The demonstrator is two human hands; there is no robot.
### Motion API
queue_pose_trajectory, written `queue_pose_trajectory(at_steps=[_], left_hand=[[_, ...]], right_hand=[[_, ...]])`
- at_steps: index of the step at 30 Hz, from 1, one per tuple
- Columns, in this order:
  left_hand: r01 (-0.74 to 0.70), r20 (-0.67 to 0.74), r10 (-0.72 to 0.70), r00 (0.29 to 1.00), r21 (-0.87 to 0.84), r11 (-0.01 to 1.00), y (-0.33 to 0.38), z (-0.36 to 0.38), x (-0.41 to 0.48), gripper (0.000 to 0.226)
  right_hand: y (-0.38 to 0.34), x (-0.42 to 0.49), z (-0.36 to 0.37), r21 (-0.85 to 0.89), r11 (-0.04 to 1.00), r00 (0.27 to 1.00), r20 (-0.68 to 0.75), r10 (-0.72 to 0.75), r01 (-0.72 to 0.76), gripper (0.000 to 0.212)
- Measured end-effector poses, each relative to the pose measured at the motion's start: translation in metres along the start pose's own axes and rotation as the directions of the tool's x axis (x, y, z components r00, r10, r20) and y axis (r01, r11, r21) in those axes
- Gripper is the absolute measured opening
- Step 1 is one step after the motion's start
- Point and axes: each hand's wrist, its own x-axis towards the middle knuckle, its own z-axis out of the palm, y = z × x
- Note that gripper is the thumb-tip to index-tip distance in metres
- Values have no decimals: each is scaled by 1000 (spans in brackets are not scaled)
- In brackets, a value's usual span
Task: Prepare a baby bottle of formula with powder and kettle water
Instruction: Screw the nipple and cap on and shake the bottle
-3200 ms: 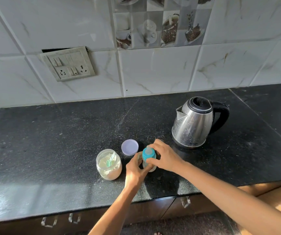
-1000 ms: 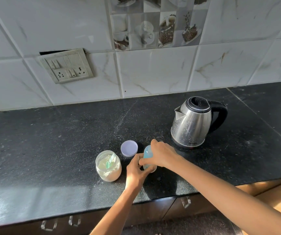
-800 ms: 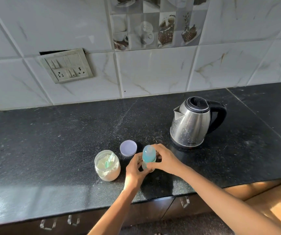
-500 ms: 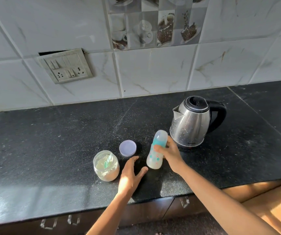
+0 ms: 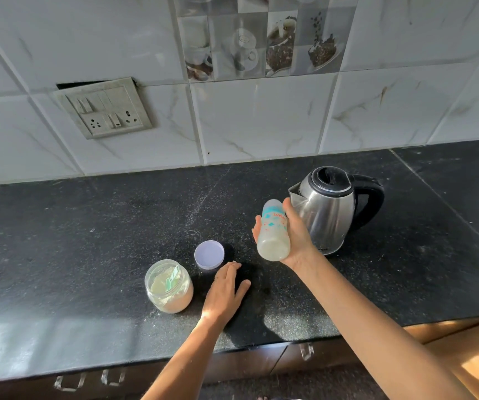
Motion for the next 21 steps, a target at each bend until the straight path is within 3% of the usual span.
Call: queue_pose_trajectory(at_steps=[2,6,9,11,13,15,17,19,21], left_hand=[[-29,-10,29,1000,45,999,-3,5,-2,47],[-35,-36,38,999,86,996,-5,9,-2,47],[-31,-40,35,999,86,996,-6,10,-1,47],[-29,-46,33,998,83,996,-7,11,-1,46],[-26,-52,31,998,84,996,-7,11,-1,46],[-26,-52,31,998,92,995,-8,11,-1,47],[-25,-54,30,998,95,995,-9,12,-1,46],[-24,-59,30,998,95,995,-8,12,-1,45],[-23,-57,28,998,94,995,-9,13,-1,45]], right_hand=[[-9,2,2,61,998,999,38,25,-27,57],[-17,-1,2,-6,999,985,172,33,-33,57],[-16,2,5,-9,997,959,272,78,-78,77],[-15,7,10,86,994,966,256,39,-63,67],[-14,13,11,203,979,988,149,-41,10,57],[-13,18,5,252,965,977,211,14,-68,71],[-10,19,-1,79,985,929,350,120,-157,79],[-8,19,-3,-129,987,911,389,136,-92,68],[-7,21,-1,-149,986,912,390,124,-71,62]])
